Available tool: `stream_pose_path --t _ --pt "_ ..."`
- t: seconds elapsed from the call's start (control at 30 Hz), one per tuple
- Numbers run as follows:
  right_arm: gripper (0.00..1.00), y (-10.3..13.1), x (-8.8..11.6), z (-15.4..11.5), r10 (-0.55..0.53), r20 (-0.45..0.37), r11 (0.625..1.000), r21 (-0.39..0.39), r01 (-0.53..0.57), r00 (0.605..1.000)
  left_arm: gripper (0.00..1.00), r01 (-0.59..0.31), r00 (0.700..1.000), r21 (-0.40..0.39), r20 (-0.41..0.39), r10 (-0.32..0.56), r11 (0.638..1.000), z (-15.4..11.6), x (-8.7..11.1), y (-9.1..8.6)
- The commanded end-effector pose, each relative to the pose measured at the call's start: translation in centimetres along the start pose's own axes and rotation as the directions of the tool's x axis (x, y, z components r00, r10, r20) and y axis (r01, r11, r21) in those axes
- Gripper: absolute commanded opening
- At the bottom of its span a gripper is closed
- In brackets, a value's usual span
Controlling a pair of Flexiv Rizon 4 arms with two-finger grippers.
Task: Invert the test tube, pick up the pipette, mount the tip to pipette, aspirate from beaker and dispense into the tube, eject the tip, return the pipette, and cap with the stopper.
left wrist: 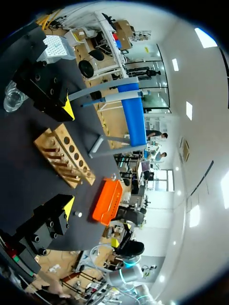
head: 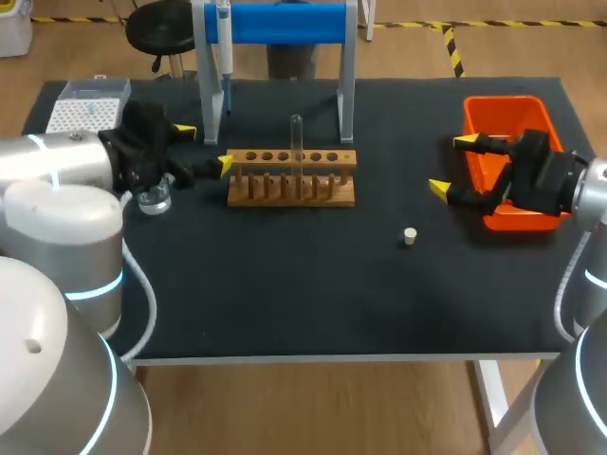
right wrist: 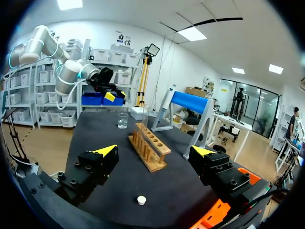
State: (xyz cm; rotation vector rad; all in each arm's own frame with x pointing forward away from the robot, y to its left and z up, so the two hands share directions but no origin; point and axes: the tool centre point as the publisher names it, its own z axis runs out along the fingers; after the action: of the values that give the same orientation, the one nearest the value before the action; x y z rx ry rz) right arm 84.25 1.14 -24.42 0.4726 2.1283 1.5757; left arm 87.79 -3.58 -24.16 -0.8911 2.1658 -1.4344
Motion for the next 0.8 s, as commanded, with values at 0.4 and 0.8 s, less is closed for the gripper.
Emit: stream_pose_path --t 0.4,0.8 --pt "1.00 -0.01 0.07 -0.01 -0.001 0.002 1.000 0.000 0.001 1.000 1.00 0.009 1.000 0.038 0.003 -0.009 0.999 -0.68 1.29 1.54" --pt "1.00 -0.01 0.07 -0.01 -0.001 0.002 1.000 0.000 0.001 1.000 1.00 0.009 1.000 0.038 0.003 -0.009 0.999 -0.68 1.29 1.54"
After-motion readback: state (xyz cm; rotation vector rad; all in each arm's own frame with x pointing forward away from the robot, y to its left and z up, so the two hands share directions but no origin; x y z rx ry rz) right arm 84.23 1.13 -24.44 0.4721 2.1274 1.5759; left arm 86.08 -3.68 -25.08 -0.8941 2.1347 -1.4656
